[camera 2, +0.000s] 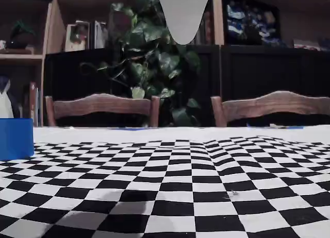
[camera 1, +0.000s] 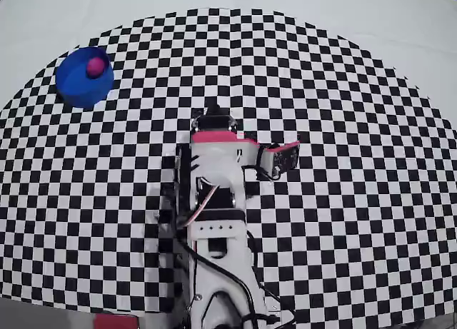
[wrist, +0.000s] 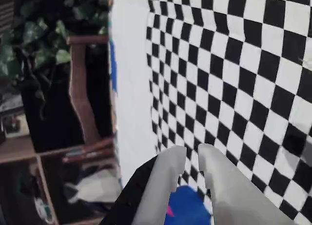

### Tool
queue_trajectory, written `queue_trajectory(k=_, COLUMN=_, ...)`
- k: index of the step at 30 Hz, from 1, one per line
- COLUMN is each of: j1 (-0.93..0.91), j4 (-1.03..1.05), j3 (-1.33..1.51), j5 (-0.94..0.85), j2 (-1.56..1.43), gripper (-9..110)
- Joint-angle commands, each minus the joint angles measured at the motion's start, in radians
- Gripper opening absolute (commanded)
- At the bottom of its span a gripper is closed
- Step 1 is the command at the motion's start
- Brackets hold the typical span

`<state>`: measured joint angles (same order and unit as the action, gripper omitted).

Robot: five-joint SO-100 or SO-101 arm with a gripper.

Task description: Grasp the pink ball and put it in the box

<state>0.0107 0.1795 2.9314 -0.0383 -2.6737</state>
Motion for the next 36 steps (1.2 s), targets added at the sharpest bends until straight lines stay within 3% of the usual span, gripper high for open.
queue_trajectory(k=1, j1=-0.014, j4=0.071, j3=0.074, j5=0.014, j2=-0.181, gripper=0)
queue_trajectory(k=14, j1=-0.032, j4=0.453, j3=0.153, j5=0.051, j2=-0.565, gripper=0)
queue_trajectory(k=36, j1=-0.043, j4=0.617, j3=0.181, j5=0.04, j2=-0.578, gripper=0)
